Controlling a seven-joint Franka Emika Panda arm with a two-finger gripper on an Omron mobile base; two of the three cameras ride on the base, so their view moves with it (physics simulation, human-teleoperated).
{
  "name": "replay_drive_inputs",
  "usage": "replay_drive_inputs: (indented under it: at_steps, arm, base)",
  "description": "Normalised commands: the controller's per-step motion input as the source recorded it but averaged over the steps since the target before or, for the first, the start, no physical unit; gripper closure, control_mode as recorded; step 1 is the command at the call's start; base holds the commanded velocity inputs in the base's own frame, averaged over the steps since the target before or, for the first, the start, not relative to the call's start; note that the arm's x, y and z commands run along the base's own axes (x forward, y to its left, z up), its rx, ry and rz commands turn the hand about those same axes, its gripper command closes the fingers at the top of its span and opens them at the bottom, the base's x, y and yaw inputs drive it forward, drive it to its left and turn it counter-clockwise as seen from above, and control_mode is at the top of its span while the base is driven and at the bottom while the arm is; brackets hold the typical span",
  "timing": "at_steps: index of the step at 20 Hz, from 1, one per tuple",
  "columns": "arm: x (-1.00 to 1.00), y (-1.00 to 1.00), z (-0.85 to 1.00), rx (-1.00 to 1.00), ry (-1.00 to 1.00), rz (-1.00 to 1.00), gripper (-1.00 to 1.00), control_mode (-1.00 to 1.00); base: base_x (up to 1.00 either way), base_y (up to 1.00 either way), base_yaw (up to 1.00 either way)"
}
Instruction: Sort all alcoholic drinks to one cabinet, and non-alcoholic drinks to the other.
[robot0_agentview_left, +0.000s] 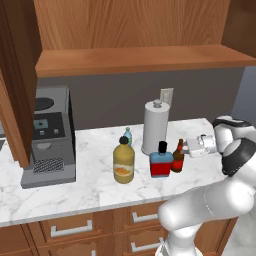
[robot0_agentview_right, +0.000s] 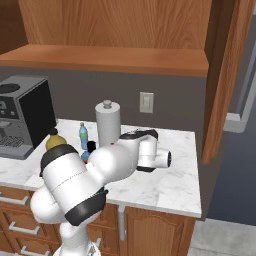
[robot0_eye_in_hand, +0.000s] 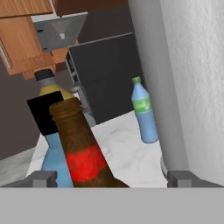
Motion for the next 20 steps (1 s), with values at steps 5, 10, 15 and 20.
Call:
replay_drive_inputs:
  at_steps: [5, 10, 15, 20]
  arm:
    - [0.04, 0.11, -0.01, 0.00, 0.00, 0.00, -1.00, -1.00]
    - [0.03, 0.14, 0.00, 0.00, 0.00, 0.00, -1.00, -1.00]
    - [0.02, 0.13, 0.00, 0.00, 0.00, 0.00, -1.00, -1.00]
    - [0.04, 0.16, 0.00, 0.00, 0.00, -0.01, 1.00, -1.00]
  base:
    - [0.00, 0.00, 0.00]
    - [0.00, 0.00, 0.00]
    - [0.00, 0.00, 0.00]
    - [0.00, 0.00, 0.00]
